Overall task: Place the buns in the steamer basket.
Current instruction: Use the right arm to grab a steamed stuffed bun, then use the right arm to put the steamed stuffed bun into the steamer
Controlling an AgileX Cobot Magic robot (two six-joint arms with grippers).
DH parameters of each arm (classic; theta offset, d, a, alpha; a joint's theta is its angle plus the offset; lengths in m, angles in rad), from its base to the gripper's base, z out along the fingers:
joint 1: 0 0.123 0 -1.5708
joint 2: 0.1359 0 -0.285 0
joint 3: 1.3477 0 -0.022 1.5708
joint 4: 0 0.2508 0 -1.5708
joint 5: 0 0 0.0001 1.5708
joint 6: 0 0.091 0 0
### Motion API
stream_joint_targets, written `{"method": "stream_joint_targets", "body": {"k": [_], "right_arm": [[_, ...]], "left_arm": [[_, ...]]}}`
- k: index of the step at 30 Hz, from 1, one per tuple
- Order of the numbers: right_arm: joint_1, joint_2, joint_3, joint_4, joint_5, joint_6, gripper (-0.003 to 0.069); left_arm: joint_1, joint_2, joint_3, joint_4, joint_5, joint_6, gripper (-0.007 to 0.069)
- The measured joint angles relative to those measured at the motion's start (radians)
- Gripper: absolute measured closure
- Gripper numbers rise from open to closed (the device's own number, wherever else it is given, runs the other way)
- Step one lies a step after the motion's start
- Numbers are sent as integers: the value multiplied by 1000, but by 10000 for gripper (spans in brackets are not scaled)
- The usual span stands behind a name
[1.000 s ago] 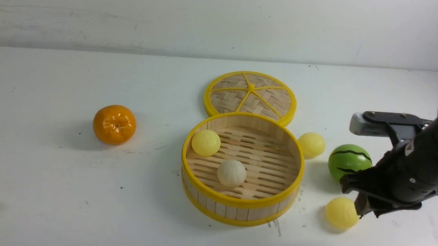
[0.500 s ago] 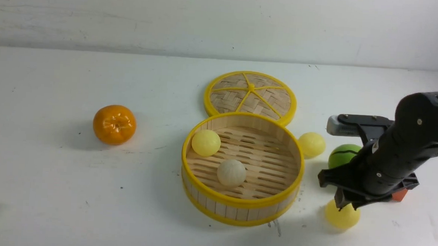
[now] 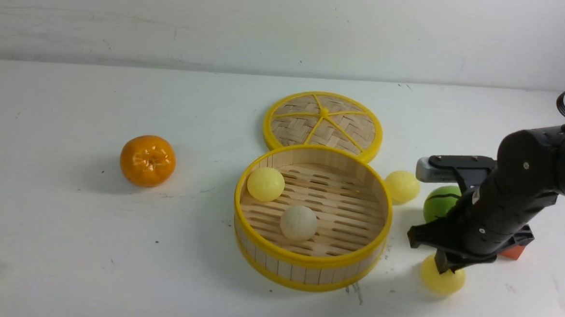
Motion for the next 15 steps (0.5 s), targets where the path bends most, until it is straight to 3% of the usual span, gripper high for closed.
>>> {"method": "stream_joint_targets", "body": {"k": [4,10,15], "right_arm": [[0,10,-2,-2,0,-7,662],[0,-28,-6,9,42,-56,666],[5,-146,-24,93,82,-128,666]], "left_arm": [[0,0,0,0,1,0,596],[0,0,0,0,2,0,596],[0,0,0,0,2,0,592]]}}
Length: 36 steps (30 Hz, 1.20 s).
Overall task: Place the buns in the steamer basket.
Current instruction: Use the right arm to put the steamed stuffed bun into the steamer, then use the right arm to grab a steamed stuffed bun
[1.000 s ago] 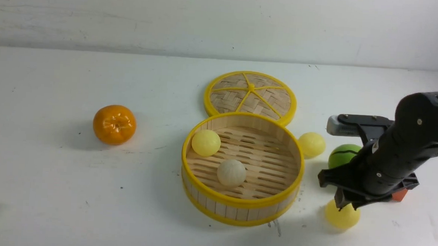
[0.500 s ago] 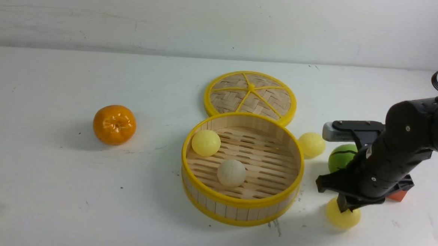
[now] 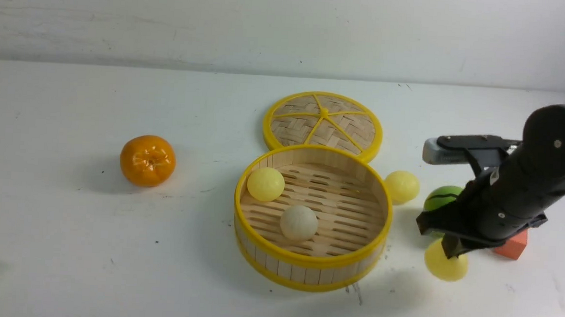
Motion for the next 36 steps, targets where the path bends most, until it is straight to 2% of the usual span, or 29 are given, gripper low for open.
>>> {"method": "stream_joint_targets", "body": {"k": [4,8,12,18,20,24,29,30,31,32,33,36], "right_arm": [[34,-68,-33,89,-3,-69,664],[119,-44,-128,161,-18,-127,658],[155,43,-183,170,-34,-131,657],[157,172,-199,157,-107,-131,645],[157,215,-200,153,-136,-131,620],[157,244,-201,153,-142,-131,539],[157,215,-239,153,-111,-131,313],[157,215,-242,153,-109,-131,305],[157,191,-267,147,-91,-131,247],[157,188,-267,145,-91,-131,241],[156,162,-295,129,-78,-131,204],[132,110,-336,68,-56,-113,179]], "left_arm": [[0,0,0,0,1,0,587],[0,0,0,0,1,0,585],[0,0,0,0,1,0,580],[0,0,0,0,1,0,571],[0,0,0,0,1,0,567],[0,0,0,0,1,0,564],[0,0,0,0,1,0,564],[0,0,0,0,1,0,564],[0,0,0,0,1,0,564],[0,0,0,0,1,0,564],[0,0,0,0,1,0,561],[0,0,0,0,1,0,557]]}}
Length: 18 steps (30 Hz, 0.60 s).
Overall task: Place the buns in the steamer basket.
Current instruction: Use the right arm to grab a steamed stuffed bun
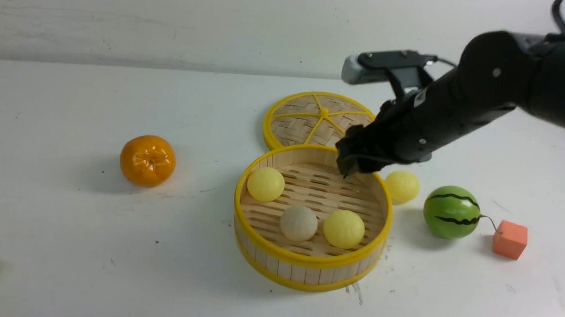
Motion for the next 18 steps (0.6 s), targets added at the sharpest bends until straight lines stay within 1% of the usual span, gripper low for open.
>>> {"method": "stream_joint_targets", "body": {"k": [2,3,5,6,7,8,9,11,14,18], "right_arm": [[-25,-12,-8,-35,2,32,188],[-69,-5,-13,-74,2,77,216],[-116,24,-17,-94,-1,124,257],[-121,33,-18,-96,-1,130,262],[-156,72,-29,-104,-1,149,301],[-164,84,-32,-104,-1,150,310],[-185,127,-52,-106,0,154,339],[-208,194,-89,-89,0,155,369],[-225,267,-156,-59,10,155,384],[-231,329,-214,-46,24,155,386]], "left_arm": [[0,0,0,0,0,0,555],[0,0,0,0,0,0,554],[0,0,0,0,0,0,554],[0,0,0,0,0,0,554],[0,0,0,0,0,0,552],[0,0,0,0,0,0,551],[0,0,0,0,0,0,550],[0,0,0,0,0,0,546],[0,0,0,0,0,0,543],[0,0,0,0,0,0,541]]}}
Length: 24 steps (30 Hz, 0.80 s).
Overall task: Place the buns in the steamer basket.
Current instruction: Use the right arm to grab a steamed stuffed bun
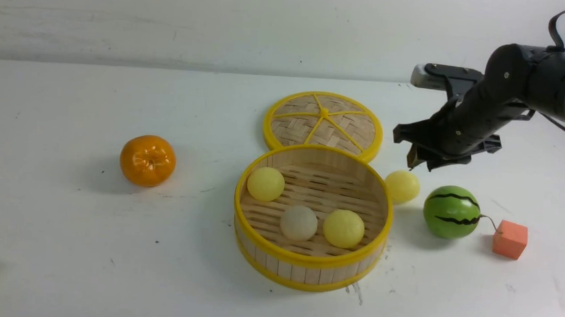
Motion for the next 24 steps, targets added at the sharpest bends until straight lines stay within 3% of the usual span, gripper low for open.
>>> {"method": "stream_joint_targets", "body": {"k": [24], "right_arm": [[-3,78,-39,83,-18,-95,386]], "left_arm": [[0,0,0,0,0,1,522]]}}
